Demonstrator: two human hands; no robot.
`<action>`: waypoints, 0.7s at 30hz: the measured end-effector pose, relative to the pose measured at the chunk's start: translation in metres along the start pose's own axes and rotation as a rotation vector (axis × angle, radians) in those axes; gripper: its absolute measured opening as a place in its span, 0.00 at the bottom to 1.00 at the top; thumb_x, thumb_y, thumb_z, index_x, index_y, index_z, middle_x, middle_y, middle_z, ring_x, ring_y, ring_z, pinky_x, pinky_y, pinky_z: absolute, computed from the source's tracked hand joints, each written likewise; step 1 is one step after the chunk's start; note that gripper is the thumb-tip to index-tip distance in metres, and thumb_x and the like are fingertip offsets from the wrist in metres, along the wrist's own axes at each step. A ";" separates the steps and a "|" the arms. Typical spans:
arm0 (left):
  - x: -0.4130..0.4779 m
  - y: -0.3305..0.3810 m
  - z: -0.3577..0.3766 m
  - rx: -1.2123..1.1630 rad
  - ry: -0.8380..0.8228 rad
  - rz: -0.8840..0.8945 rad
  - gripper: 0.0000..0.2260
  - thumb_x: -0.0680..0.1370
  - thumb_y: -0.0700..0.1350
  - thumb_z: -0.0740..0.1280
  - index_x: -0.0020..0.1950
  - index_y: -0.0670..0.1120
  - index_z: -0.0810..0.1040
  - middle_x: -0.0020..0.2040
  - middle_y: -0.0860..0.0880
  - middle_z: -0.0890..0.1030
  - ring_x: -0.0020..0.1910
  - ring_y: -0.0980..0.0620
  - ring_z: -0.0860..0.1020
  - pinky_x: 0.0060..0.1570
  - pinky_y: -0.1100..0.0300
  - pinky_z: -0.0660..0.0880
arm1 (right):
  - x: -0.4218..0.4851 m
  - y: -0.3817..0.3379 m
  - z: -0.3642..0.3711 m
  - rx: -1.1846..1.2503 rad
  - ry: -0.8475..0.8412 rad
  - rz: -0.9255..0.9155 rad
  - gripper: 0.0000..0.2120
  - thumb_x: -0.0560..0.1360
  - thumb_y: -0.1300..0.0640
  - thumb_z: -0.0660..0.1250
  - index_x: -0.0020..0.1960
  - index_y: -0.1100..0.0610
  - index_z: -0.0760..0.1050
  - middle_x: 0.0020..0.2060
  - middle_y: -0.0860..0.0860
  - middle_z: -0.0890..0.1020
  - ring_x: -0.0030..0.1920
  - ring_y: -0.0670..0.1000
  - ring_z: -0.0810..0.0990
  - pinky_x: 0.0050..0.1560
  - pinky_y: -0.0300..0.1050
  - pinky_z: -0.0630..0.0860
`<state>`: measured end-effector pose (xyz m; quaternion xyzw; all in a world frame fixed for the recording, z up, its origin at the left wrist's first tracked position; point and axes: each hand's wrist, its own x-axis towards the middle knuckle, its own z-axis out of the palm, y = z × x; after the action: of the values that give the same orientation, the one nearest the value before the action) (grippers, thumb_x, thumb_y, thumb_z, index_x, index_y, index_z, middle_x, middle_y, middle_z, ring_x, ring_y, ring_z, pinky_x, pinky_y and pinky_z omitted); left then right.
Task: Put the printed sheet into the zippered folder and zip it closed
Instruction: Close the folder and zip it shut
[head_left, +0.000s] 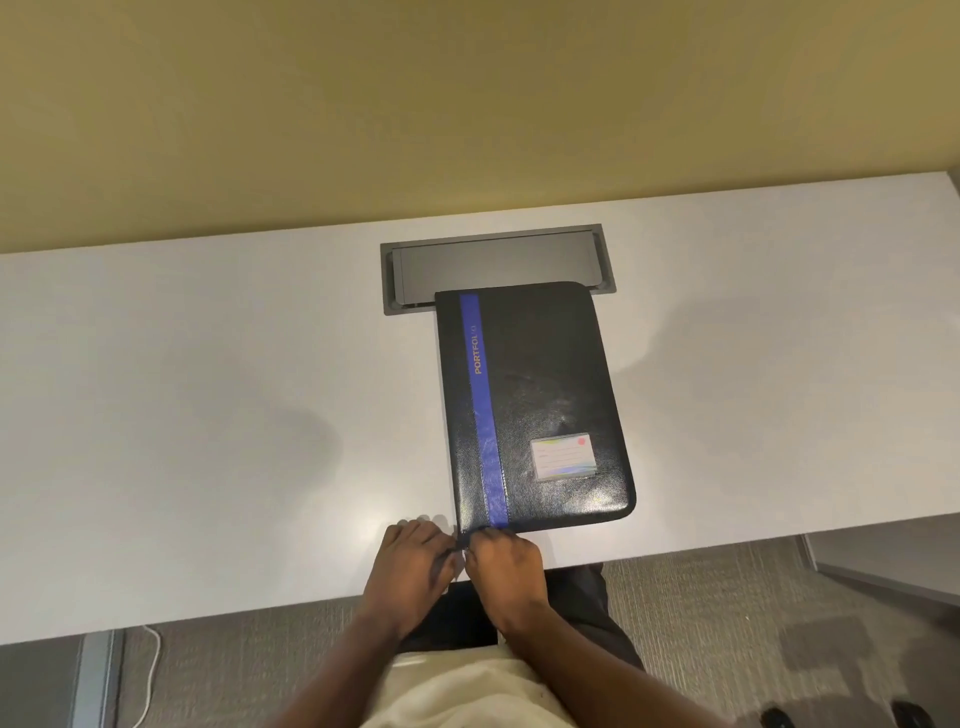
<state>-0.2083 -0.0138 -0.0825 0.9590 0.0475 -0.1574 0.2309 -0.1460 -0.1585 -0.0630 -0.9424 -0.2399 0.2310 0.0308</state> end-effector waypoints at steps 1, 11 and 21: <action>-0.001 0.001 -0.001 0.003 0.006 0.002 0.11 0.80 0.54 0.64 0.52 0.54 0.85 0.48 0.53 0.82 0.55 0.48 0.80 0.58 0.54 0.71 | 0.000 -0.001 0.001 0.021 0.017 0.015 0.16 0.53 0.50 0.85 0.27 0.51 0.78 0.24 0.46 0.80 0.26 0.45 0.81 0.25 0.36 0.73; 0.000 0.004 -0.003 0.030 0.077 -0.012 0.08 0.77 0.53 0.69 0.42 0.53 0.85 0.40 0.57 0.82 0.45 0.49 0.80 0.50 0.58 0.65 | -0.001 0.005 0.003 0.073 0.037 0.096 0.18 0.51 0.50 0.85 0.27 0.52 0.77 0.22 0.48 0.78 0.20 0.47 0.79 0.21 0.37 0.71; 0.004 0.000 0.003 0.082 0.093 -0.046 0.04 0.73 0.52 0.72 0.41 0.55 0.85 0.39 0.58 0.80 0.43 0.49 0.79 0.49 0.57 0.64 | -0.003 0.060 0.012 0.094 0.056 0.232 0.19 0.49 0.59 0.86 0.26 0.54 0.75 0.20 0.51 0.76 0.17 0.53 0.77 0.19 0.42 0.71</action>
<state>-0.2051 -0.0146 -0.0861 0.9726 0.0735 -0.1199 0.1851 -0.1274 -0.2141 -0.0820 -0.9674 -0.1174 0.2175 0.0549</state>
